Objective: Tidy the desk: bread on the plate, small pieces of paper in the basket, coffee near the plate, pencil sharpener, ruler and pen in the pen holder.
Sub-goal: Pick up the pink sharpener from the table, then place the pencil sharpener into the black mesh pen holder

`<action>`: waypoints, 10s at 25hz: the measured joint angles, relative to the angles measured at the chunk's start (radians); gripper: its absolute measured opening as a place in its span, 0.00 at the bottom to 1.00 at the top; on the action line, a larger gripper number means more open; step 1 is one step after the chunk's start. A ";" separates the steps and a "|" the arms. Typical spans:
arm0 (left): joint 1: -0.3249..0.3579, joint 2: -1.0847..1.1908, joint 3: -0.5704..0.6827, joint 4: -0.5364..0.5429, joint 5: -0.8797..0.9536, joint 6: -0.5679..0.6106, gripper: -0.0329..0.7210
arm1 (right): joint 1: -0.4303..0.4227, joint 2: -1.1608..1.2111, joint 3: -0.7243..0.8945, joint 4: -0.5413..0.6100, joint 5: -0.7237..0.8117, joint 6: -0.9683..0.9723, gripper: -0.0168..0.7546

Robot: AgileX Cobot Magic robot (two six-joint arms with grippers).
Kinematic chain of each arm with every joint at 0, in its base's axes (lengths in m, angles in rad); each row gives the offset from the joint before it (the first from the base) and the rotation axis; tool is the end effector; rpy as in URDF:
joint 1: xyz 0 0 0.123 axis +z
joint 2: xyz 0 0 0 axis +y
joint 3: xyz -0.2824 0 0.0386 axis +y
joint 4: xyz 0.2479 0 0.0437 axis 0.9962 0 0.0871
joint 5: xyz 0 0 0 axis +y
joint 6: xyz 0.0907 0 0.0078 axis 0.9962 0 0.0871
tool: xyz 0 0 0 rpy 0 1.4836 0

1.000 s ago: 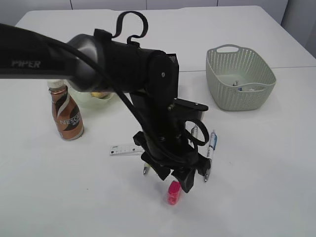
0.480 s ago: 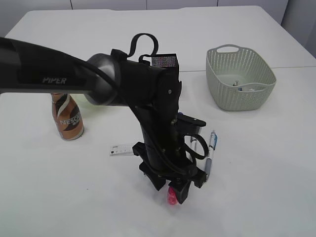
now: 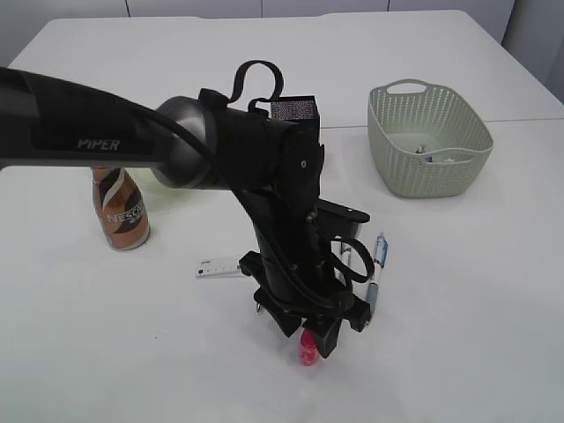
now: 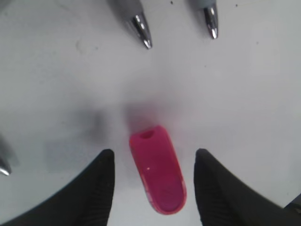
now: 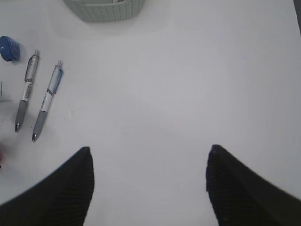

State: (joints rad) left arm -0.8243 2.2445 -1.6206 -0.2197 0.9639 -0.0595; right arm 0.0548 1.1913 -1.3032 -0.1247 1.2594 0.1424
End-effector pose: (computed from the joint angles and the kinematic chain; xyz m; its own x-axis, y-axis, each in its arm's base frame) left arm 0.2870 -0.3343 0.1210 -0.8006 0.5973 -0.0471 0.5942 0.7814 -0.1904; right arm 0.2172 0.0011 0.3919 -0.8650 0.0558 -0.4987 0.0939 0.9942 -0.0517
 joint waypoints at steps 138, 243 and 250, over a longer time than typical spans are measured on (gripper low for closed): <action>0.253 0.141 -0.664 0.377 -0.254 -0.139 0.26 | 0.000 0.002 0.000 -0.029 -0.001 0.000 0.77; 0.327 0.112 -0.111 0.165 -1.375 -0.127 0.28 | 0.000 0.002 0.000 -0.078 -0.052 0.000 0.77; 0.322 0.124 -0.116 0.201 -1.364 -0.139 0.28 | 0.000 0.002 0.000 -0.078 -0.059 0.000 0.76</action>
State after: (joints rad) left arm -0.5024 2.3686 -1.7365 -0.0186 -0.4001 -0.1982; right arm 0.0548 1.1929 -1.3032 -0.2027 1.2007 0.1424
